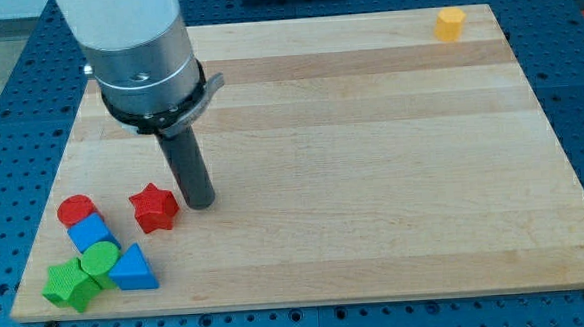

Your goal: Place the red star into the group blocks

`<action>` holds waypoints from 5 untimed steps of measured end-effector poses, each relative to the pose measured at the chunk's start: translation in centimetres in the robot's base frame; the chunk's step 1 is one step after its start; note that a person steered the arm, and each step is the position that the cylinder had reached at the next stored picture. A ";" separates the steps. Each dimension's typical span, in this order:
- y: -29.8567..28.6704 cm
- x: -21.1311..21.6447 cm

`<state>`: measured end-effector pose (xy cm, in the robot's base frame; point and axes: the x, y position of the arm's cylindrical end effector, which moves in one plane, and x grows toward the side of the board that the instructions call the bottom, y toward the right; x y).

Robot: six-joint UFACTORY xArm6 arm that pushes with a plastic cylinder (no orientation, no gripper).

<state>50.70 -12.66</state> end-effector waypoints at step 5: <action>-4.5 1.0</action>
